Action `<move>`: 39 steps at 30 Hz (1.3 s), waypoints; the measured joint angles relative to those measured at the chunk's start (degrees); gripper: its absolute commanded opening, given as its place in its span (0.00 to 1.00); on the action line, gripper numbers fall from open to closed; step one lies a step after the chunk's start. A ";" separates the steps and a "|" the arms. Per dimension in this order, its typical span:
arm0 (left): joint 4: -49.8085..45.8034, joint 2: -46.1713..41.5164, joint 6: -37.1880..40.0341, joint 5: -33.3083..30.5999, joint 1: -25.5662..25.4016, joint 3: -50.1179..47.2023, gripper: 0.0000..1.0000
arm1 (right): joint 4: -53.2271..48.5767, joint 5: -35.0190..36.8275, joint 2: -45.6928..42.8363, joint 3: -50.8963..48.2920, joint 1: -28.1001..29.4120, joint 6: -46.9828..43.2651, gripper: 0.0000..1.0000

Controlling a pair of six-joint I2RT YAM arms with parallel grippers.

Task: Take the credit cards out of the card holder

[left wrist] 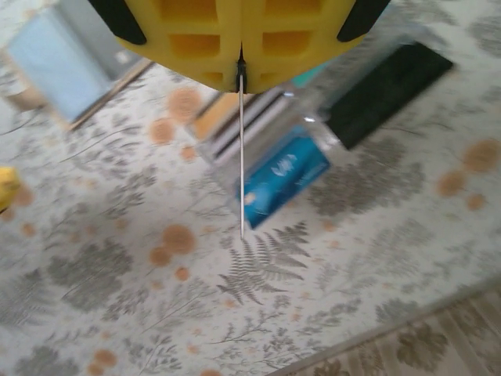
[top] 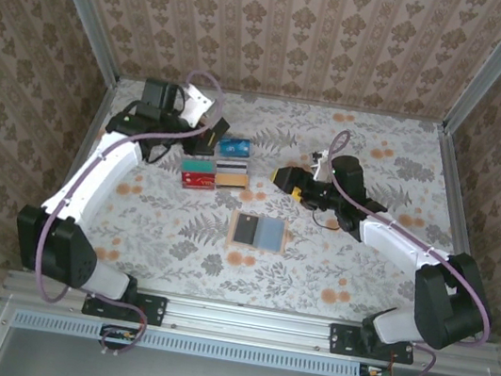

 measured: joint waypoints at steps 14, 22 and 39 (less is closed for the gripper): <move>-11.34 9.01 41.94 0.63 8.61 8.87 0.00 | -7.56 2.51 -2.75 0.15 0.00 -2.75 1.00; -18.73 18.91 52.98 0.74 9.51 17.51 0.00 | -8.50 3.17 -2.89 0.15 0.15 -2.58 1.00; -29.83 32.33 61.05 1.36 8.66 30.38 0.00 | -10.62 6.10 -2.86 0.68 2.16 -1.62 1.00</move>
